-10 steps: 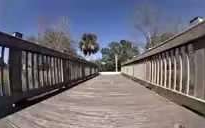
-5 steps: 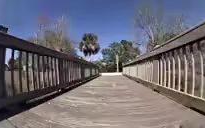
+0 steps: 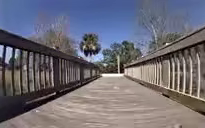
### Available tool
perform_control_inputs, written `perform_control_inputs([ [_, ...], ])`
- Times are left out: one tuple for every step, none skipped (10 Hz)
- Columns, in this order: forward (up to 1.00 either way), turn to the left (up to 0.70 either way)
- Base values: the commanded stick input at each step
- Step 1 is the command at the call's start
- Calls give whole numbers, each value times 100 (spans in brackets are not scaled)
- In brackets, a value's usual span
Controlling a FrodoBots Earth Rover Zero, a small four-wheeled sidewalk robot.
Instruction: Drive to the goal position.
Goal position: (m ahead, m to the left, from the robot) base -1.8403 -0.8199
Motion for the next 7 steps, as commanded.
perform_control_inputs([
  [70,4],
  [70,4],
  [70,5],
  [70,4],
  [70,4],
  [70,4],
  [70,4],
])
